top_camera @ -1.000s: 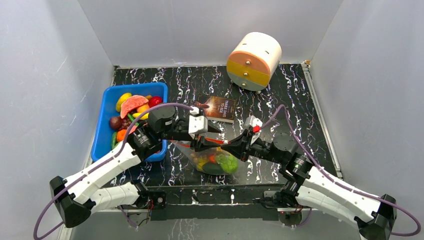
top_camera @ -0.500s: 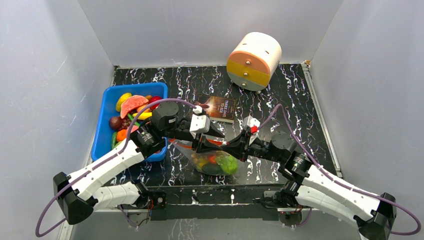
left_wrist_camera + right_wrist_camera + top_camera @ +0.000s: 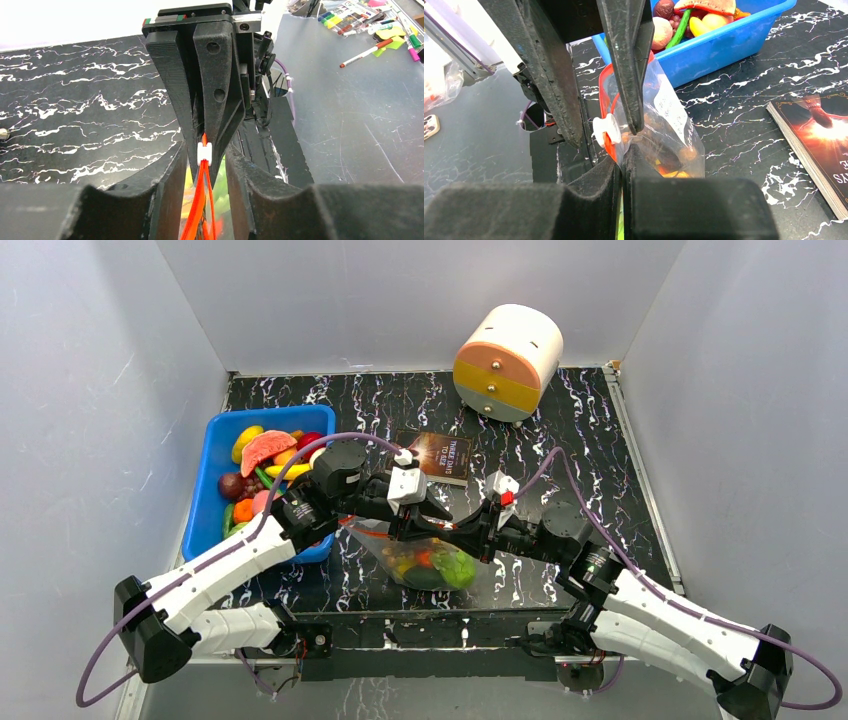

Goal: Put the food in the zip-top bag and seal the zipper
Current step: Zip the zipper food storage bag.

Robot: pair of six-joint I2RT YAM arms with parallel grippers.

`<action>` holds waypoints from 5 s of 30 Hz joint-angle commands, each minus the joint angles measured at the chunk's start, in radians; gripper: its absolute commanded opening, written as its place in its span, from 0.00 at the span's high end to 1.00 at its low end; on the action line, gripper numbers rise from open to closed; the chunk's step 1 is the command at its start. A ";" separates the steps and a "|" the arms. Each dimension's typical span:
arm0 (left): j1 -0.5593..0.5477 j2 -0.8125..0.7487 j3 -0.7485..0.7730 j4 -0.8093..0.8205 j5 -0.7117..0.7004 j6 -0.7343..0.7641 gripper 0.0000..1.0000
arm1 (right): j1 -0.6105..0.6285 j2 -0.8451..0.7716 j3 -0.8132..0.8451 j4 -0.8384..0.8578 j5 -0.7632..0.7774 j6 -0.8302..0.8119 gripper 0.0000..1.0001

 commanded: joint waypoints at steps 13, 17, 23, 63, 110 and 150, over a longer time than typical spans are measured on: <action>0.000 -0.030 0.020 -0.043 -0.022 0.040 1.00 | -0.001 -0.066 0.043 0.058 0.061 -0.007 1.00; -0.001 -0.042 0.018 -0.075 -0.051 0.055 1.00 | -0.001 -0.101 0.032 0.055 0.073 -0.012 1.00; 0.000 -0.035 0.028 -0.113 -0.073 0.071 1.00 | -0.001 -0.100 0.040 0.040 0.059 -0.016 1.00; 0.001 -0.037 0.053 -0.194 -0.113 0.075 1.00 | -0.001 -0.069 0.074 0.025 0.044 -0.055 1.00; 0.000 -0.096 0.021 -0.272 -0.196 0.070 1.00 | -0.001 -0.063 0.079 0.002 0.015 -0.008 0.81; 0.000 -0.144 0.005 -0.341 -0.249 0.077 1.00 | -0.002 -0.073 0.110 0.018 0.191 -0.001 1.00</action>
